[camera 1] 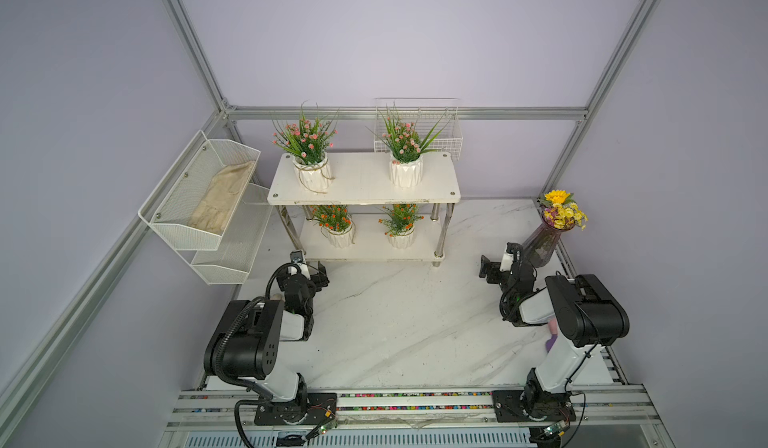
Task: Place the baby's breath potted plants on the rack by color
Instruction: Reset both arms
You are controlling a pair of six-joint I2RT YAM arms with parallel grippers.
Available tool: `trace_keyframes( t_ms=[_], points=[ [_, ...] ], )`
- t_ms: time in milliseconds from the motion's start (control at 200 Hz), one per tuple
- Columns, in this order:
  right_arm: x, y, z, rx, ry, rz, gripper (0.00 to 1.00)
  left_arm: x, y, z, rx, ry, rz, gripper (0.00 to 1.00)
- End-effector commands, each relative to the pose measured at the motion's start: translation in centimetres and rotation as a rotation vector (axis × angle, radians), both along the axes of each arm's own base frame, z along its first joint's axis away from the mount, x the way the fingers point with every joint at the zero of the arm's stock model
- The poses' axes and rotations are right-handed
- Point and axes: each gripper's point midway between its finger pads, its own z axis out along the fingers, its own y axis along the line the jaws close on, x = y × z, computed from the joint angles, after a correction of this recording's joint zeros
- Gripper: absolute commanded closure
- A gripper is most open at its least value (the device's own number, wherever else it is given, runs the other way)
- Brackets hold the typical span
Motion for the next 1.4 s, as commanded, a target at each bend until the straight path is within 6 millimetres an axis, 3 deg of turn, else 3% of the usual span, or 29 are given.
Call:
trace_keyframes(
  t_ms=[0, 140, 210, 260, 1395],
  points=[
    [0.7, 1.5, 2.5, -0.022, -0.097, 0.108, 0.03, 1.5, -0.5, 1.7, 0.013, -0.03, -0.04, 0.0],
    [0.8, 1.3, 2.5, -0.019, -0.097, 0.098, 0.03, 1.5, -0.6, 1.8, 0.014, -0.033, -0.041, 0.0],
    [1.5, -0.9, 2.2, -0.005, -0.065, -0.043, 0.03, 1.5, -0.6, 1.7, 0.014, -0.031, -0.041, 0.0],
    [1.3, -1.2, 2.2, -0.008, -0.065, -0.06, 0.03, 1.4, -0.6, 1.7, 0.014, -0.031, -0.041, 0.0],
    [1.7, -1.1, 2.0, -0.004, -0.058, -0.051, 0.03, 1.4, -0.5, 1.8, 0.015, -0.034, -0.04, 0.0]
  ],
)
